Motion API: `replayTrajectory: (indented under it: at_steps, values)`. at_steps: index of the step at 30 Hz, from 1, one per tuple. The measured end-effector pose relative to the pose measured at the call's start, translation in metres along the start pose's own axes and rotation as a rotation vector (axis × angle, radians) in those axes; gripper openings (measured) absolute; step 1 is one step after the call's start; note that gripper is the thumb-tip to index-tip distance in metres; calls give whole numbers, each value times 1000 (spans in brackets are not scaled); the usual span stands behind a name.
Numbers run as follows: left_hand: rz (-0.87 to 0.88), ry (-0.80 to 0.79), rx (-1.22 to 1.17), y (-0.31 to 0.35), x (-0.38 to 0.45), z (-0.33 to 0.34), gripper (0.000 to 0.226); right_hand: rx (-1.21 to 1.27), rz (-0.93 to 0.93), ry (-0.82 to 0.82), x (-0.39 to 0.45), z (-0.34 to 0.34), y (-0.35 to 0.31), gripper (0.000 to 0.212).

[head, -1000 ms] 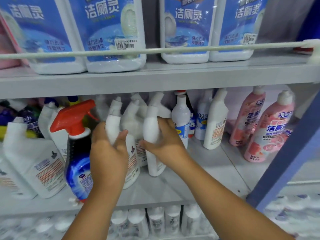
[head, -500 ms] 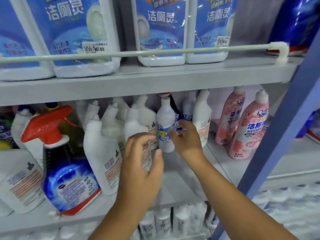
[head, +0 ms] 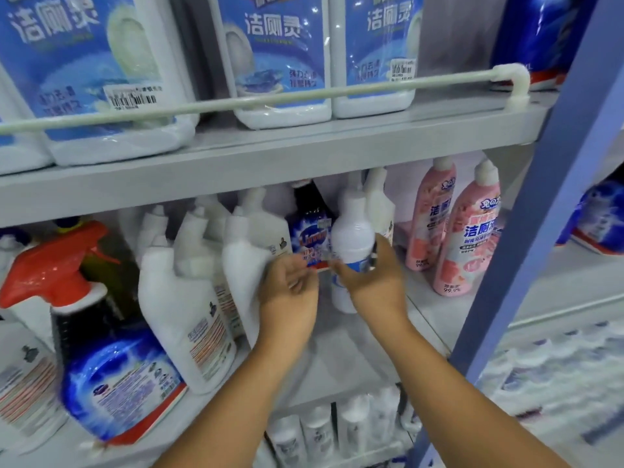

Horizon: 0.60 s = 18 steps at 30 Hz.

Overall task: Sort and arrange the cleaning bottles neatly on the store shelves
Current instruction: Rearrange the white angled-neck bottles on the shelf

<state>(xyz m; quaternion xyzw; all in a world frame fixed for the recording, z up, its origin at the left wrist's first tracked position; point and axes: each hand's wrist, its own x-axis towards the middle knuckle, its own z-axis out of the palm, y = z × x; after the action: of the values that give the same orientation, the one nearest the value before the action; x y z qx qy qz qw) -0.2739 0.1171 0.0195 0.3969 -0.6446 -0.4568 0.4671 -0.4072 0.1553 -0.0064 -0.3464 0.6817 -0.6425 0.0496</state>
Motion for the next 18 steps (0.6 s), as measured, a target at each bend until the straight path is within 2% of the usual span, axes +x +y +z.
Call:
replayTrajectory:
  at_steps: [3, 5, 7, 9, 11, 12, 15, 18]
  values:
    - [-6, 8, 18, 6, 32, 28, 25, -25, 9, 125, -1, -32, 9, 51]
    - [49, 10, 39, 16, 52, 48, 18, -39, 24, 174, 6, -45, 17, 56]
    - [33, 58, 46, 29, 77, 66, 16, -49, 8, 185, 12, -50, 22, 60]
    - [-12, 134, 98, 34, 107, 81, 33, -59, 8, 176, 15, -49, 22, 60]
    - [-62, 177, 218, 24, 141, 94, 63, -49, 9, 167, 18, -47, 25, 60]
    - [-91, 176, 276, 21, 153, 96, 65, -42, 7, 155, 19, -47, 26, 60]
    - [-106, 144, 379, 33, 149, 94, 36, -41, 18, 120, 21, -50, 29, 58]
    - [-100, 164, 333, 39, 136, 91, 20, -74, 39, 106, 24, -53, 31, 58]
